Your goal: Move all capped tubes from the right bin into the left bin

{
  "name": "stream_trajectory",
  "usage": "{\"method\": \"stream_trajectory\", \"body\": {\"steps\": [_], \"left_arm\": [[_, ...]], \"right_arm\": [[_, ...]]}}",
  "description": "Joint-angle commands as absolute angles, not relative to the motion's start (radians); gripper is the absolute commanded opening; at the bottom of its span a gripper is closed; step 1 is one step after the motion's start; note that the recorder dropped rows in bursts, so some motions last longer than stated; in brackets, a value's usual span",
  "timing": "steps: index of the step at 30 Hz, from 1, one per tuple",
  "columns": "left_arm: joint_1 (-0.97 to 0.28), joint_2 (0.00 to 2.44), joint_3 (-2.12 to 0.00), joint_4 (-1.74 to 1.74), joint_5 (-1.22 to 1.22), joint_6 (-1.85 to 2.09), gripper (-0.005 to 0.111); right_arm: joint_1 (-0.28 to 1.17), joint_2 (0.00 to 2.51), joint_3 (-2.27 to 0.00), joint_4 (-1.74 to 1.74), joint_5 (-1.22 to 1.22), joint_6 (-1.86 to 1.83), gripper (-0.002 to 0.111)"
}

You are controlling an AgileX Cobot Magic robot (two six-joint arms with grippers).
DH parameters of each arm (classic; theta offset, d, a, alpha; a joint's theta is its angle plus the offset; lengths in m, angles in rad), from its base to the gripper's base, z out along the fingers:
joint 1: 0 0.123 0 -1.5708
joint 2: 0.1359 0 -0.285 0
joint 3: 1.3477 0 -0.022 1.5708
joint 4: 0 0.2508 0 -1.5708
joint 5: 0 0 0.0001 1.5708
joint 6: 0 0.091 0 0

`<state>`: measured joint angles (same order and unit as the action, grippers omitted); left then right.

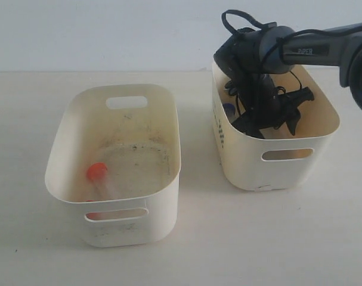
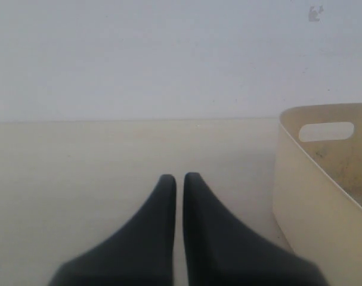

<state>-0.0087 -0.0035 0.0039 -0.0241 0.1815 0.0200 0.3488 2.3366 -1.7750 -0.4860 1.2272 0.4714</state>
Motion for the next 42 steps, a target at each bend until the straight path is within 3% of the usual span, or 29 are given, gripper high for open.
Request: {"method": "stream_trajectory", "body": {"steps": [1,42], "left_arm": [[-0.010,0.000,0.000,-0.026,0.172,0.016,0.004],[-0.010,0.000,0.000,-0.026,0.172,0.016,0.004]], "right_arm": [[0.348,2.312,-1.766,-0.386,1.186,0.455,0.058],[0.346,2.320,-1.766,-0.564,1.221,0.561,0.058]]}}
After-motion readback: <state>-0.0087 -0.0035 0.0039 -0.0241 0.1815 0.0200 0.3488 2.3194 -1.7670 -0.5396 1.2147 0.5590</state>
